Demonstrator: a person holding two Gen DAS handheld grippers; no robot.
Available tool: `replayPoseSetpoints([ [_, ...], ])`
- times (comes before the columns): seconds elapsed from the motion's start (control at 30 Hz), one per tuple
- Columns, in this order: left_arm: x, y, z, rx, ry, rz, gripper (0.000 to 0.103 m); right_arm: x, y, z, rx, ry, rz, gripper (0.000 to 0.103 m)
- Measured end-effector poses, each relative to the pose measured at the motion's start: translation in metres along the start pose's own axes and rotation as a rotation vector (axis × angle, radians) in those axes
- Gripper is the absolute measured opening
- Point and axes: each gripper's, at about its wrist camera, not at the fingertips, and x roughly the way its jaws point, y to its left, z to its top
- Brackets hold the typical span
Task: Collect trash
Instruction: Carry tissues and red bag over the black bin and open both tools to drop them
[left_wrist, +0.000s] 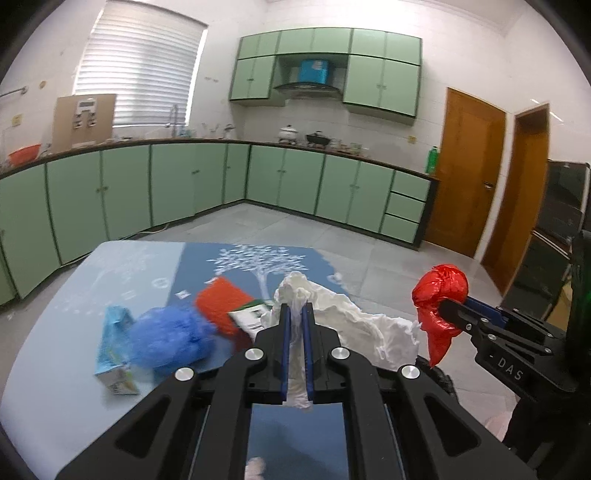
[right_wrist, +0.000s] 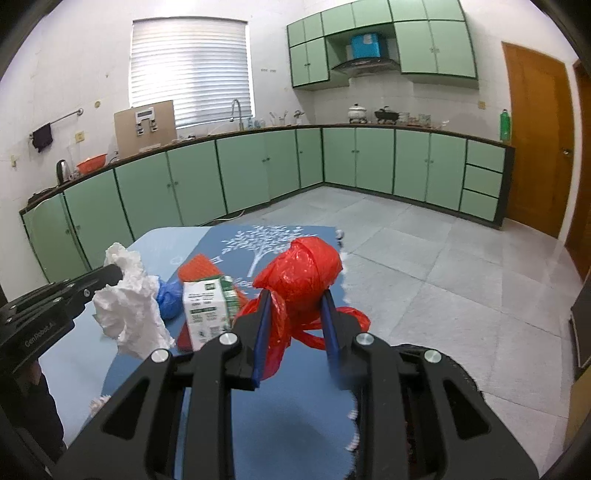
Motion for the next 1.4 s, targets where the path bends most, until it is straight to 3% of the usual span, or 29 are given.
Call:
replayPoseSetpoints([
  [0.53,0.050,-0.108,-0.001,0.105,0.040,-0.179,0.006,-0.035,-0.090,-0.013,0.087,-0.003,-0.177,0.025],
  [0.77,0.080,-0.155,-0.008,0.159,0.066,-0.244,0.006,-0.025,-0.129,-0.029,0.123,0.026,-0.226,0.025],
  [1.1,0.137,-0.199,-0.036,0.203,0.164,-0.308,0.006,0.013,-0.183,-0.061,0.172,0.119,-0.267,0.026],
  [1.3,0.165,-0.218,-0.049,0.221,0.230,-0.336,0.011,0.033,-0.200,-0.077,0.188,0.171,-0.279,0.033],
  [1.37,0.171,-0.219,-0.050,0.216,0.242,-0.342,0.017,0.035,-0.205,-0.080,0.201,0.182,-0.276,0.045],
  [1.4,0.172,-0.218,-0.050,0.215,0.244,-0.344,0.025,0.035,-0.207,-0.081,0.208,0.182,-0.274,0.049],
])
